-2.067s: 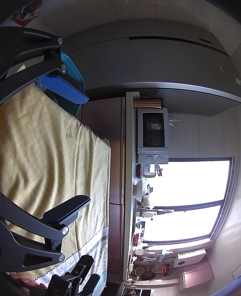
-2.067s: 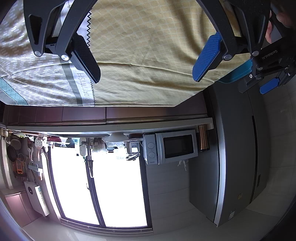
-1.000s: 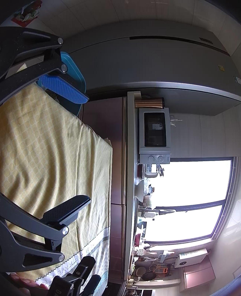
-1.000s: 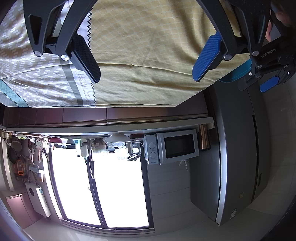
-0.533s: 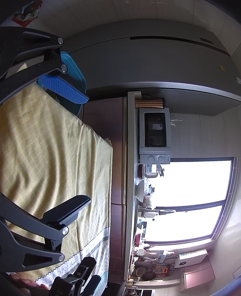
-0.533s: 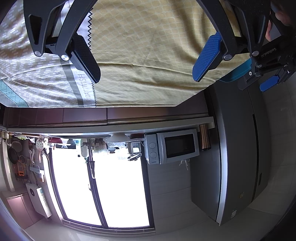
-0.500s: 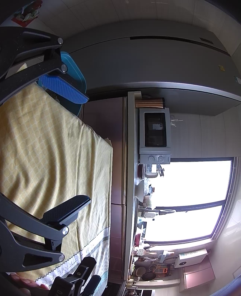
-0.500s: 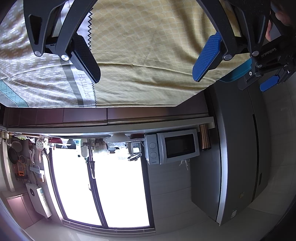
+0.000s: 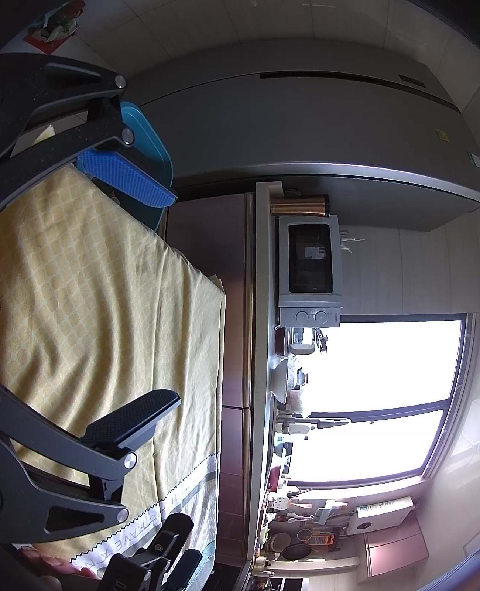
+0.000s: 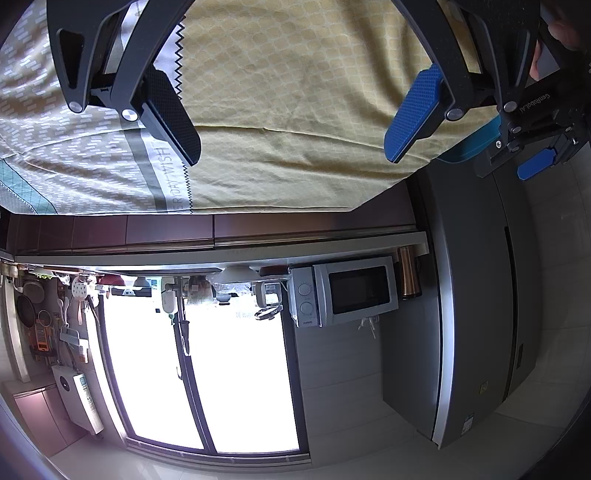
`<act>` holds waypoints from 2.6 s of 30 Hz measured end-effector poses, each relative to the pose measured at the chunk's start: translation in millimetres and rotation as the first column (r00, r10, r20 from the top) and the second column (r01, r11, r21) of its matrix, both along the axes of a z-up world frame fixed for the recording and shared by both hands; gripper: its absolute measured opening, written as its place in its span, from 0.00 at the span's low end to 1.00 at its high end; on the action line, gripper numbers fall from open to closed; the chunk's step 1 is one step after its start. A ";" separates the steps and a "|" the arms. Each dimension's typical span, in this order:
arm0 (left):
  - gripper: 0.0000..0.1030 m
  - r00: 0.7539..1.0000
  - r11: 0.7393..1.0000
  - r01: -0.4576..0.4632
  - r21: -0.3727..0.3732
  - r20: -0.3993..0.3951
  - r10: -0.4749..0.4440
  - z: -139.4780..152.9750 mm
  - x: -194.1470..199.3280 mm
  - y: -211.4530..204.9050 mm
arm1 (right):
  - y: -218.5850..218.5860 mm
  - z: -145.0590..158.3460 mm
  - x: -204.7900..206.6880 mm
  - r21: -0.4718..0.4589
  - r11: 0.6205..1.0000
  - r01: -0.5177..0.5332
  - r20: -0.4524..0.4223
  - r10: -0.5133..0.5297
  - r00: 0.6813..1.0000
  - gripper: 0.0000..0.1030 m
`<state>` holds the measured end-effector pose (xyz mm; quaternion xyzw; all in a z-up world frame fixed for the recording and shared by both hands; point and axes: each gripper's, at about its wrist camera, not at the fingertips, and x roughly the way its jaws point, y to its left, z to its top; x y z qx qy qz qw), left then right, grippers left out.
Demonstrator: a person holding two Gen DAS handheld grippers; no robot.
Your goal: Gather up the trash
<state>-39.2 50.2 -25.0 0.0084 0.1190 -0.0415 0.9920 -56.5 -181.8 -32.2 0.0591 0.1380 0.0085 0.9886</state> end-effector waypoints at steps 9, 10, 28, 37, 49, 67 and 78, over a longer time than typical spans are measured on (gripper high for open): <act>0.94 1.000 1.000 0.004 0.001 -0.004 -0.004 -0.5 1.4 -0.5 | 0.6 1.1 -0.7 -0.001 1.000 0.001 -0.002 -0.001 1.000 0.93; 0.94 1.000 1.000 0.004 0.001 -0.004 -0.004 -0.2 2.1 -0.2 | 0.6 1.3 -0.7 0.000 1.000 0.000 0.000 0.000 1.000 0.93; 0.94 1.000 1.000 0.008 -0.001 -0.006 -0.008 1.1 5.6 -0.1 | 1.8 2.4 1.3 -0.002 1.000 0.001 0.002 -0.001 1.000 0.93; 0.94 1.000 1.000 0.010 -0.002 -0.008 -0.010 1.4 6.8 0.5 | 1.0 1.6 1.3 -0.002 1.000 0.001 0.000 -0.001 1.000 0.93; 0.94 1.000 1.000 0.011 -0.001 -0.010 -0.011 1.3 7.1 0.3 | 0.3 0.8 1.6 0.000 1.000 0.003 0.000 -0.003 1.000 0.93; 0.94 1.000 1.000 0.021 -0.006 -0.021 -0.021 -0.9 9.7 1.9 | 0.4 0.2 1.1 0.000 1.000 0.003 -0.001 -0.003 1.000 0.93; 0.94 0.998 0.999 0.051 0.006 -0.023 -0.051 3.1 10.3 1.8 | -3.4 -0.6 1.0 0.004 1.000 0.006 0.002 -0.006 1.000 0.93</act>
